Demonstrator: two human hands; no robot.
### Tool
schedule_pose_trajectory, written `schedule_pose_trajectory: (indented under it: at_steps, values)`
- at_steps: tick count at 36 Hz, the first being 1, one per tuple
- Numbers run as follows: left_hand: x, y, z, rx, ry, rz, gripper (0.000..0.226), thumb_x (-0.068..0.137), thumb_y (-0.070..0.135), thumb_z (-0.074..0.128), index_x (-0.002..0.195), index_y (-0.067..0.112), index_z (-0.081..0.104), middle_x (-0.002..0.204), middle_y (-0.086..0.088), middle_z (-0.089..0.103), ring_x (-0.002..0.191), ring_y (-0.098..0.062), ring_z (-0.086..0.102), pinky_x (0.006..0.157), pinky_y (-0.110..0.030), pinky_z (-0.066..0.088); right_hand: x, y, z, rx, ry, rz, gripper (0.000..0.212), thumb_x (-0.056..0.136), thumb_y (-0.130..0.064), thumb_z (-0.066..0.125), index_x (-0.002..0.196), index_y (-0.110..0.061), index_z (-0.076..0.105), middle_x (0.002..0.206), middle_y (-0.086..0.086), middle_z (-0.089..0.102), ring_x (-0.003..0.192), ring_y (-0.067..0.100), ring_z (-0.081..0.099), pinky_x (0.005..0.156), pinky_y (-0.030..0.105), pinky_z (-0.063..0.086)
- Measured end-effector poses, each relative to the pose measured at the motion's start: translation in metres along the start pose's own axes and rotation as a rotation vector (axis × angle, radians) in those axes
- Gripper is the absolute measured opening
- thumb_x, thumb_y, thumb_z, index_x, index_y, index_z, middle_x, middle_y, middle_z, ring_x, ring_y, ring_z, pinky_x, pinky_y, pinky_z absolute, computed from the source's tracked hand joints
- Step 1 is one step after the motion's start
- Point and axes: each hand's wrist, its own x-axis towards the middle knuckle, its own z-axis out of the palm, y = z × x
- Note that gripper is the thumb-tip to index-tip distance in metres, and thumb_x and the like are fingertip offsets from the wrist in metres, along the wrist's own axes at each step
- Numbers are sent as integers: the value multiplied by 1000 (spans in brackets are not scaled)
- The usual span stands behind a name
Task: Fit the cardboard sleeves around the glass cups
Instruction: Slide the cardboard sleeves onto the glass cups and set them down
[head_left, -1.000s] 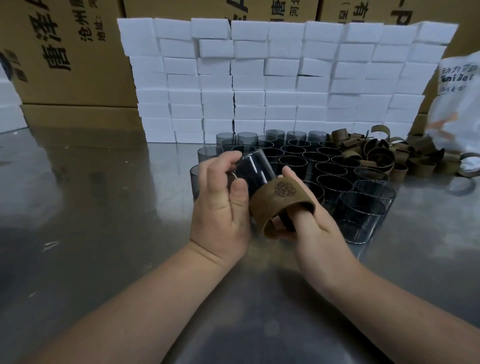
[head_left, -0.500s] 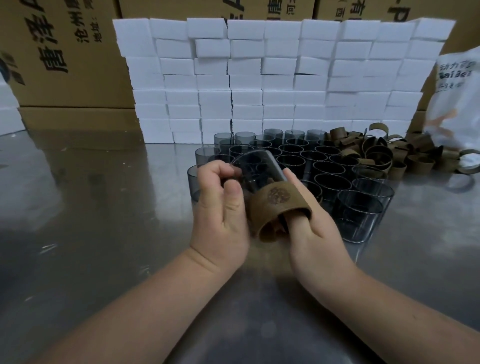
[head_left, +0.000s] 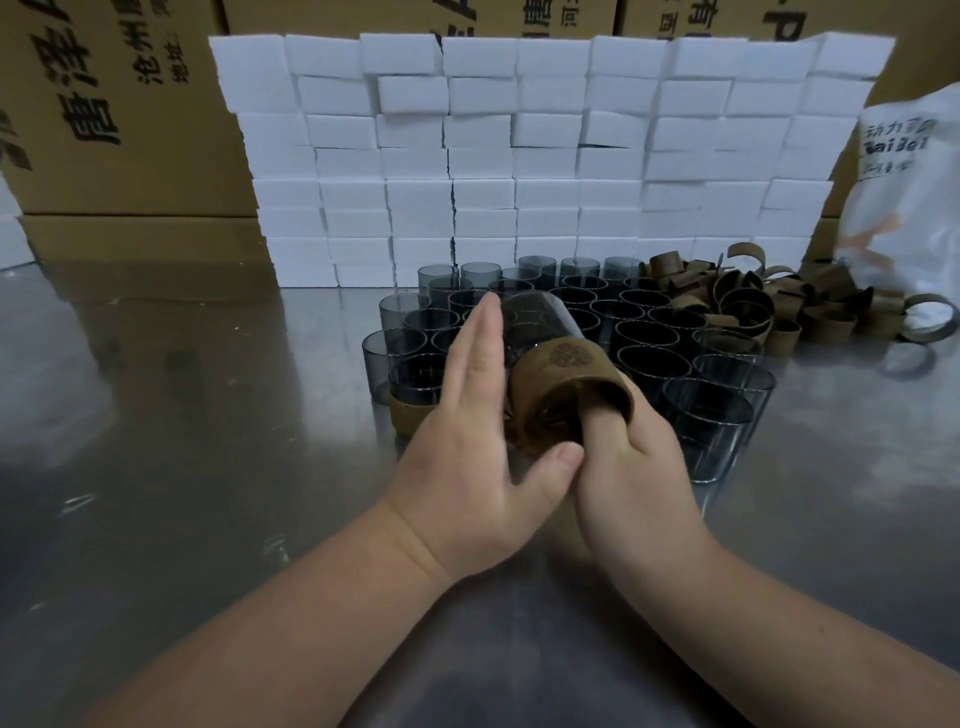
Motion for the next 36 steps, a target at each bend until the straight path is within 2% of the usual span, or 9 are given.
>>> schedule_pose_trajectory:
  at_steps: [6,11,13,17,19,23,27,30,36]
  values:
    - [0,-4,1,9,5,-22,65,84,40,27,137,16,-2,152,-13,16,133,1,13,103,0,8,0,3,2,-47,-21,-12,48,89,-24,35,135,-20,48,111,-11,64,98,-9,56,89,13,45]
    - [-1,-7,3,-121,21,-40,62,83,35,25,136,22,-4,147,7,14,134,4,14,105,-3,12,0,6,3,-1,-97,27,44,94,-24,41,138,-21,43,108,-6,66,101,9,63,94,40,48]
    - [-1,-8,2,-173,28,-58,61,82,34,26,137,21,4,147,5,20,134,2,19,107,-7,16,0,5,3,23,-115,37,51,87,-30,43,137,-20,43,111,-3,66,105,14,62,95,42,47]
    - [-1,-9,-2,-180,26,-43,52,82,31,27,132,33,12,149,-16,27,135,-11,25,111,-17,20,0,2,-1,31,-159,3,48,91,-23,49,138,-15,44,105,-5,68,98,8,64,90,36,52]
    - [0,-10,-4,-158,22,-23,52,84,30,27,133,31,11,149,-17,26,135,-12,24,110,-15,19,1,1,-4,65,-160,-12,44,92,-15,50,135,-12,47,103,-4,69,94,7,66,86,31,54]
    - [1,-11,-4,-149,6,-22,54,86,33,27,136,23,10,150,-16,27,137,-15,26,112,-21,21,2,-2,-6,167,-164,5,37,92,-2,48,128,-9,52,102,4,69,96,19,66,88,38,53]
    - [1,-12,-5,-147,-6,-34,55,87,37,27,136,21,10,149,-14,29,137,-18,30,111,-24,23,3,-4,-8,257,-186,19,31,89,3,48,114,-10,61,95,4,71,86,14,67,72,20,53]
    - [1,-13,-6,-151,-19,-57,54,86,40,27,136,25,10,148,-13,31,137,-18,31,111,-24,23,4,-5,-9,278,-183,28,30,88,4,49,112,-7,62,93,6,72,83,15,67,67,17,52]
    - [2,-10,-8,-129,-11,-65,50,89,44,32,134,30,14,147,-9,36,134,-17,36,108,-25,29,6,-9,-12,270,-180,-35,31,86,6,52,87,-21,66,74,0,71,66,10,64,62,18,52]
